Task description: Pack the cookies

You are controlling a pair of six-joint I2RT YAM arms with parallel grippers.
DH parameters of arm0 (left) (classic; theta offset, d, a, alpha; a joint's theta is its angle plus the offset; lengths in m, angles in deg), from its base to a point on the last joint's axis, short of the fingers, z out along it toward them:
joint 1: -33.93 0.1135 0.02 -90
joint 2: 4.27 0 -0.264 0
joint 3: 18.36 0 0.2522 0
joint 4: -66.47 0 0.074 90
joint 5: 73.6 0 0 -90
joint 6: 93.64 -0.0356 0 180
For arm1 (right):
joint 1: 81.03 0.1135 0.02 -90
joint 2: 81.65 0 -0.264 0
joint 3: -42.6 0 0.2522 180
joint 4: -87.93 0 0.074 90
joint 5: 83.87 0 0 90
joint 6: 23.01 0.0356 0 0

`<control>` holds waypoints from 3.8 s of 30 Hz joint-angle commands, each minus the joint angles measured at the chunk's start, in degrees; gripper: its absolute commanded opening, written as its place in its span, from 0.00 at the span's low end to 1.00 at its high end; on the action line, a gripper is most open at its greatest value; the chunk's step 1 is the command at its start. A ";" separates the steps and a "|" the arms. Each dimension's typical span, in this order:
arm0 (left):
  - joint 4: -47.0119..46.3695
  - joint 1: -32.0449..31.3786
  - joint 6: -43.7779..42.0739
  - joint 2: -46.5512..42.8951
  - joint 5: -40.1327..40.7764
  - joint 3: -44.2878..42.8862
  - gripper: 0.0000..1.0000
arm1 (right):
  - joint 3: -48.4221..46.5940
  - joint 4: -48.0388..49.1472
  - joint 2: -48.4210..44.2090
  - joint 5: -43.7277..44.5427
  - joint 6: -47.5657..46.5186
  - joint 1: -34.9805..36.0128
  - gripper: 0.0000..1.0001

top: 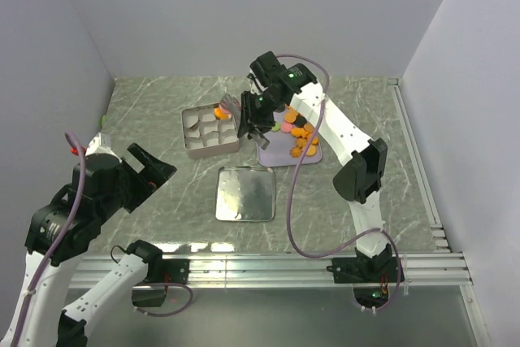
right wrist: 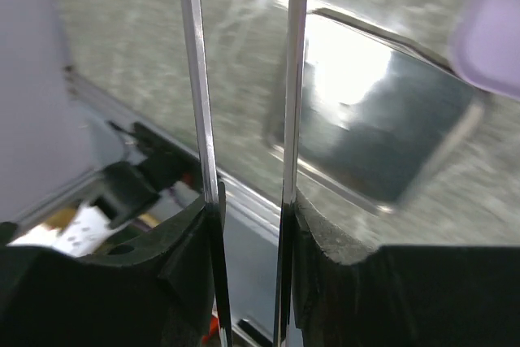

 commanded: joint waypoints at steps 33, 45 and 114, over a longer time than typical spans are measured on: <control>-5.57 0.28 -2.95 9.39 -6.75 -13.14 0.97 | -3.14 48.51 22.46 -18.34 26.25 1.77 0.44; -5.13 0.28 -2.42 9.13 -4.91 -12.43 0.97 | -2.62 49.23 24.32 -18.25 26.70 1.68 0.51; -4.16 0.28 -3.65 5.52 -2.27 -11.12 0.98 | 12.33 48.52 15.00 -18.52 24.41 2.56 0.47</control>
